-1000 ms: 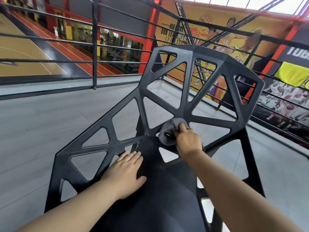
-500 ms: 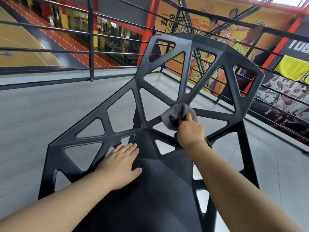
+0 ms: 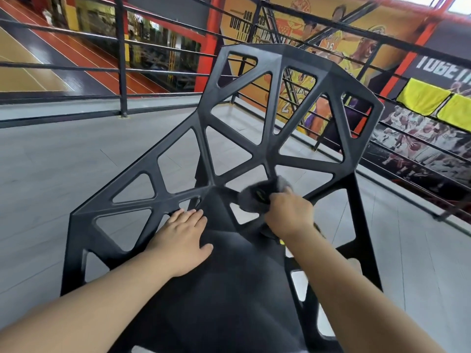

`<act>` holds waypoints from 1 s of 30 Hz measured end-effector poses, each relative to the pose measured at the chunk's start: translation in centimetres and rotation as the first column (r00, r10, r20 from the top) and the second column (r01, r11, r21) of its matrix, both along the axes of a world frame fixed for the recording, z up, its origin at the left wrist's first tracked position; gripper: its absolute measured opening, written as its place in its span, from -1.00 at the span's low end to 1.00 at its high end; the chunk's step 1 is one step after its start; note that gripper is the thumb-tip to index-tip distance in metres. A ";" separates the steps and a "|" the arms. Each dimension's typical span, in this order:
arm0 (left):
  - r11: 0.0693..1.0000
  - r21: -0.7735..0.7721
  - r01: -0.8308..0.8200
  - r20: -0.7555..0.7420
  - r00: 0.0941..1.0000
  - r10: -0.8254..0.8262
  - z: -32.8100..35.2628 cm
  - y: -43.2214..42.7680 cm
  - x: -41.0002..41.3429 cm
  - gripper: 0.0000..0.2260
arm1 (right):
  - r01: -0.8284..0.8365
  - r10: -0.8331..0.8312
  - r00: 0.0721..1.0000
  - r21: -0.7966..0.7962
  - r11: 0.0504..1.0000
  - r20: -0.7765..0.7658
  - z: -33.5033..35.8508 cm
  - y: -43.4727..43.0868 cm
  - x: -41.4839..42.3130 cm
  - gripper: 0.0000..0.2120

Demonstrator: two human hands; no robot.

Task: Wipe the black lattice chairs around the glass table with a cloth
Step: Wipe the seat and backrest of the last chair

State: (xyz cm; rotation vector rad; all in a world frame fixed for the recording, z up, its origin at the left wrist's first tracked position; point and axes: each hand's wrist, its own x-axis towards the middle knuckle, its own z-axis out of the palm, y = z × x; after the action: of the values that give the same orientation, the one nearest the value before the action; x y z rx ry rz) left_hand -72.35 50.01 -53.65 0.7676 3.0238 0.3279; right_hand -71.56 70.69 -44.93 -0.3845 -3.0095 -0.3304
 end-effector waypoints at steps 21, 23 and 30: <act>1.000 -0.023 -0.002 0.038 0.999 0.003 0.8 -0.2 0.5 -0.40 | -0.036 0.022 0.990 0.100 0.994 0.142 -4.3 1.8 -1.3 -0.65; 1.000 -0.019 0.000 0.033 0.999 0.001 0.8 -0.2 0.5 -0.40 | -0.033 0.019 0.989 0.099 0.995 0.145 -4.5 1.8 -0.6 -0.67; 1.000 -0.016 -0.003 0.048 0.999 0.004 0.9 -0.2 0.5 -0.40 | 0.010 -0.031 0.991 0.150 0.989 0.134 -3.5 2.9 0.1 -0.73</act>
State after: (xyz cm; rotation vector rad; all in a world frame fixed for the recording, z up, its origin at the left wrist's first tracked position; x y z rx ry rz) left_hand -71.90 49.77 -52.76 0.7422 2.9800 0.3178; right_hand -71.50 73.57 -48.44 -0.3950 -3.0871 -0.6023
